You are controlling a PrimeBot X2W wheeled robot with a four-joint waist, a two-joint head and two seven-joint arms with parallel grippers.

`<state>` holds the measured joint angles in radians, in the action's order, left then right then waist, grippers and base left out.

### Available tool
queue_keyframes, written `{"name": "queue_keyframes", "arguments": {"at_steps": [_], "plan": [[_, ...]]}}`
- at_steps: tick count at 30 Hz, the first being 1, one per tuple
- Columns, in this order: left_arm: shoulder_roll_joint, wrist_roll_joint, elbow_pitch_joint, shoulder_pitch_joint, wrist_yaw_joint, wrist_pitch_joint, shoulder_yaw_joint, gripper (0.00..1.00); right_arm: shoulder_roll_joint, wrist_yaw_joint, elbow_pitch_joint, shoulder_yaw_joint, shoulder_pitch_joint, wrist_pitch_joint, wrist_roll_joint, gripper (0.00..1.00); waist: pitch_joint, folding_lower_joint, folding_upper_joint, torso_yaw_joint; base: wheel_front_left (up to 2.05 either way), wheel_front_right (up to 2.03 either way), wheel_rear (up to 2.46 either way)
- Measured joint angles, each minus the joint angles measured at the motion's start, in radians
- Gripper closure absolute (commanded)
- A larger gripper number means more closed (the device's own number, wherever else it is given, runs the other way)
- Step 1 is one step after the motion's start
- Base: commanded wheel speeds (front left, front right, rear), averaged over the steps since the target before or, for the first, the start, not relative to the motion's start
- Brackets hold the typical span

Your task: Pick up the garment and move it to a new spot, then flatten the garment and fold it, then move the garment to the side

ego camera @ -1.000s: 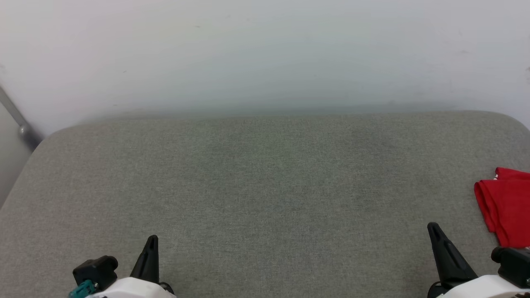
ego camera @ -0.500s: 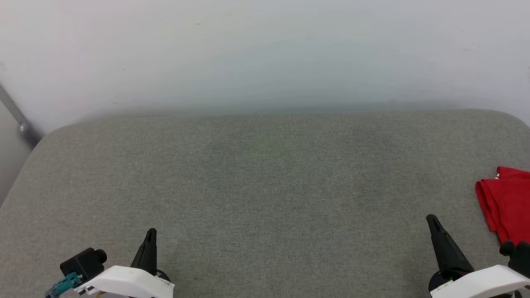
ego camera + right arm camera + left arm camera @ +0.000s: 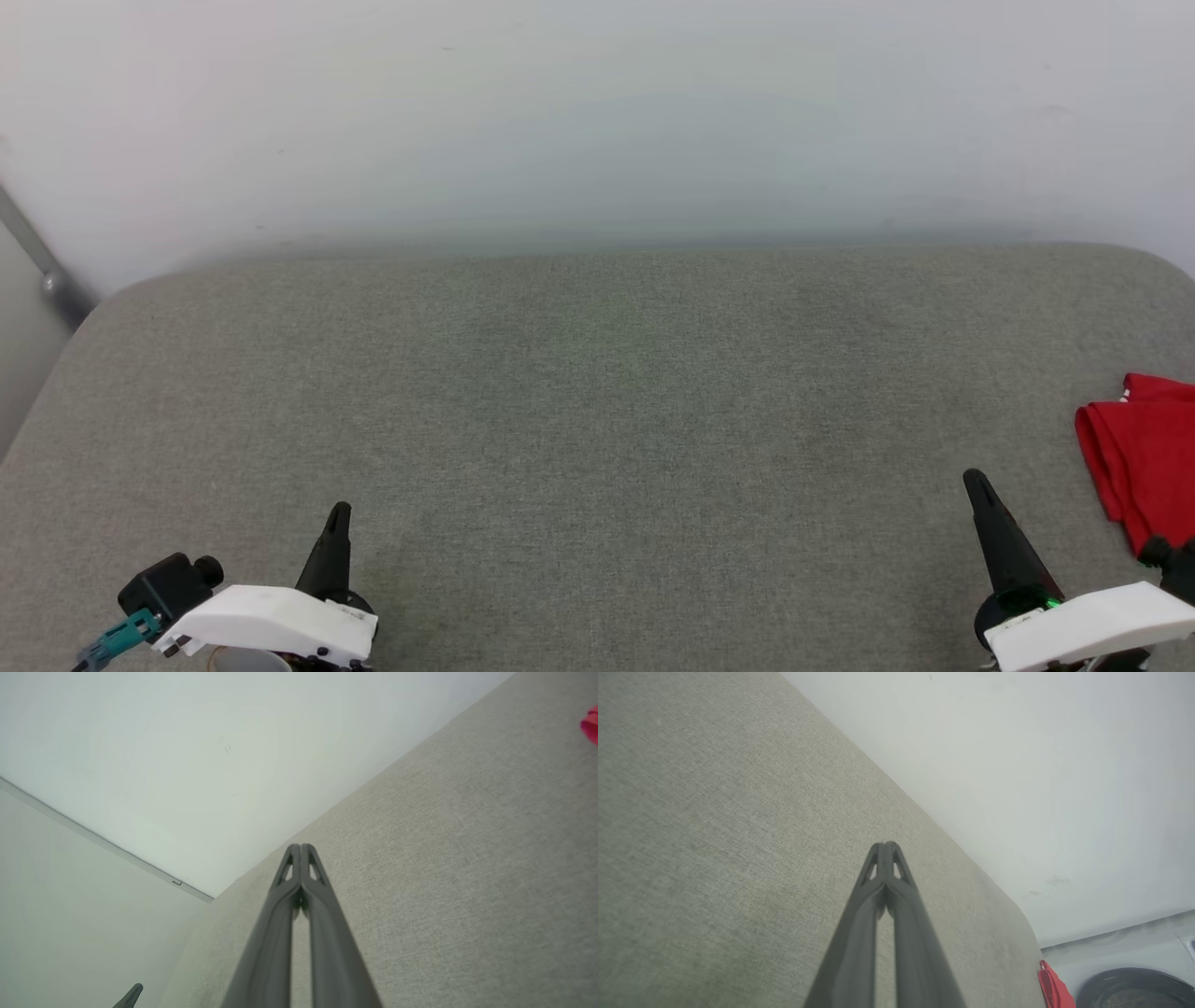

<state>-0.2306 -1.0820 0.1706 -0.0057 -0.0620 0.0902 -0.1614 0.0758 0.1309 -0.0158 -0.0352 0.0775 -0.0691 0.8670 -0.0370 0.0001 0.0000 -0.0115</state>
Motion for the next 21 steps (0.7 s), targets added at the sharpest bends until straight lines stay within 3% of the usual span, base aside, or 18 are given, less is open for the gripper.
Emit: {"name": "queue_keyframes", "arguments": {"at_steps": [21], "plan": [[0.056, -0.174, 0.024, -0.032, 0.062, -0.062, 0.085, 1.00, 0.004, 0.000, -0.074, -0.008, -0.056, 0.001, 0.255, 1.00, 0.010, 0.0000, 0.0000, 0.003, 0.00, 0.00, 0.00]]}}
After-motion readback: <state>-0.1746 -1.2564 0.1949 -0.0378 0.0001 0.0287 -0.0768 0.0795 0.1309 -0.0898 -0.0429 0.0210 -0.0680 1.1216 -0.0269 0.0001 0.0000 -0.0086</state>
